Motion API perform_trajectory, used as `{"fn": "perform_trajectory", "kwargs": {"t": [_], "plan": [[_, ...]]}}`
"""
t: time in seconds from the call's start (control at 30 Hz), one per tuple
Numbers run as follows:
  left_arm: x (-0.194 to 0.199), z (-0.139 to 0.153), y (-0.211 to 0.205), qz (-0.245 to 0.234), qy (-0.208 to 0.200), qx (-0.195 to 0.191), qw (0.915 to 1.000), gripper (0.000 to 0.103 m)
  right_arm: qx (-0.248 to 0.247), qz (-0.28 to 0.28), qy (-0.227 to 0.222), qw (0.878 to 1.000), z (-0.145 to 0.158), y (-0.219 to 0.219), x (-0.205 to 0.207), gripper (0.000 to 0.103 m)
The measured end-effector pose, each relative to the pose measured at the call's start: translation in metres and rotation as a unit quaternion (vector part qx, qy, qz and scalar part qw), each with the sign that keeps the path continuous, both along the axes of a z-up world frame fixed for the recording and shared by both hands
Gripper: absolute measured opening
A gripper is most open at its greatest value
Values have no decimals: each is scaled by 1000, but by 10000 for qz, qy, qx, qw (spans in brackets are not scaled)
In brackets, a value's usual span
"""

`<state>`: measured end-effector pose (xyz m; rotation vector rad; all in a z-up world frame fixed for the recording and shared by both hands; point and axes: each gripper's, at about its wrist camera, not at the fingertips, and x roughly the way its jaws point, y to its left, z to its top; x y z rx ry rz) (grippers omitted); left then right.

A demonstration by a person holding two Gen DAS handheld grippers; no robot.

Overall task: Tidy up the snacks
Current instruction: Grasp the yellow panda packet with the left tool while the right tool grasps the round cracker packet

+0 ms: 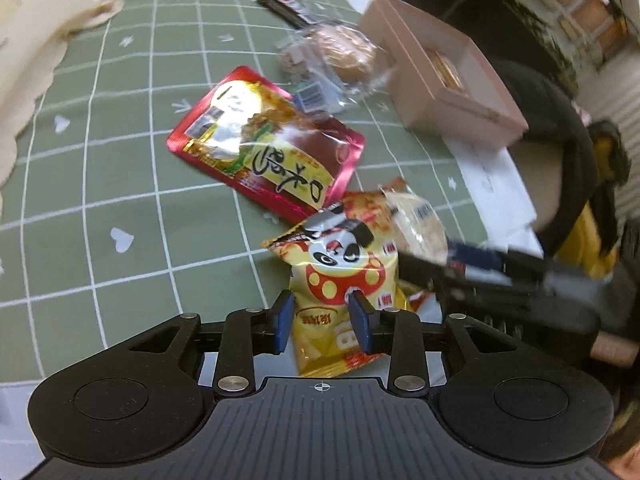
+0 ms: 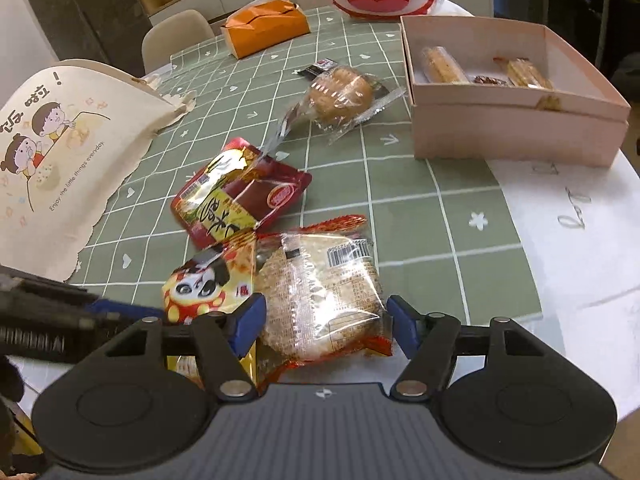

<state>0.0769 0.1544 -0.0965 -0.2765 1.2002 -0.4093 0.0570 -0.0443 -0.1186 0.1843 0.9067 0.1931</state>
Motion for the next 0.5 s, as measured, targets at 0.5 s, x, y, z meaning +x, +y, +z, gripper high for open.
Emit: {"fn": "perform_trajectory", "kwargs": {"t": [0.5], "plan": [[14,1,-18,-500,-139,345,9981,54,-120,-16,63,9999,0,7,-19,67]]}}
